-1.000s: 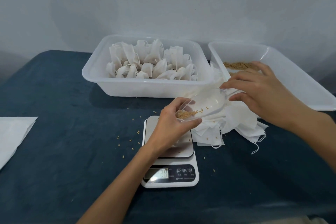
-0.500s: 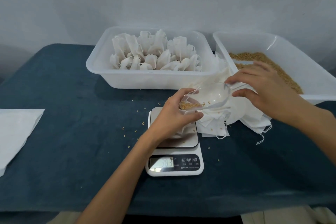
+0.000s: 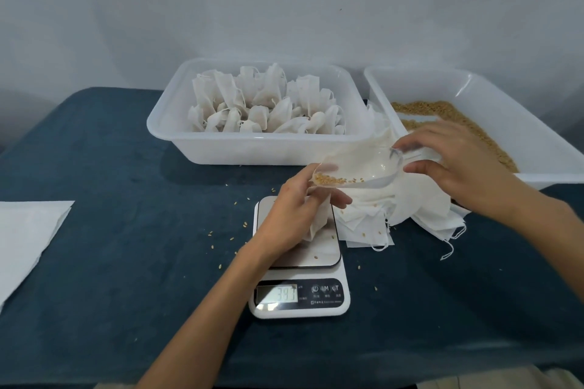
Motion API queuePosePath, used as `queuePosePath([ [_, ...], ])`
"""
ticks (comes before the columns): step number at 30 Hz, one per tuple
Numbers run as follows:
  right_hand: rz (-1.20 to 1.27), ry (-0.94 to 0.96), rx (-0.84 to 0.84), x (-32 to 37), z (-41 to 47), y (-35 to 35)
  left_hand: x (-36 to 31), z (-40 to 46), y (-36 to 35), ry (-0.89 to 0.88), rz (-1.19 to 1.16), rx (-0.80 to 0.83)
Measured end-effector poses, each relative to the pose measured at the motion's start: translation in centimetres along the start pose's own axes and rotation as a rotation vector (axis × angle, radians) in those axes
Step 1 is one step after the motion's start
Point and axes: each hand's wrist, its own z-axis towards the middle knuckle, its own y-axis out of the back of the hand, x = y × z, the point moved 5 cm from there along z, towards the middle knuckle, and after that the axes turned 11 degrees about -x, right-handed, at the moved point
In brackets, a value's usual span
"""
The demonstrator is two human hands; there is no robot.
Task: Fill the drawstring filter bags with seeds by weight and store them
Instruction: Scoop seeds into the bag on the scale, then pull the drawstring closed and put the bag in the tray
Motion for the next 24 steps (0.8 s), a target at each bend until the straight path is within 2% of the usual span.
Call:
queuePosePath([
  [4,0.091,-0.118,-0.062,-1.4,0.1,1.2,-0.8,0.4,0.3,0.024,-0.117,-0.050],
  [10,0.230,-0.474,-0.219,-7.3,-0.2,2.0,-3.5,3.0,1.1,-0.005,-0.146,-0.100],
  [14,0.083,-0.672,-0.298,-13.5,-0.4,1.7,-5.6,7.2,2.9,-0.089,-0.078,-0.209],
  [19,-0.122,-0.801,-0.221,-19.4,-0.7,0.2,-6.8,14.3,4.4,-0.043,-0.096,-0.323],
  [24,-0.195,-0.901,-0.049,-21.0,0.0,-2.0,-4.6,18.2,2.2,0.091,-0.115,-0.328],
])
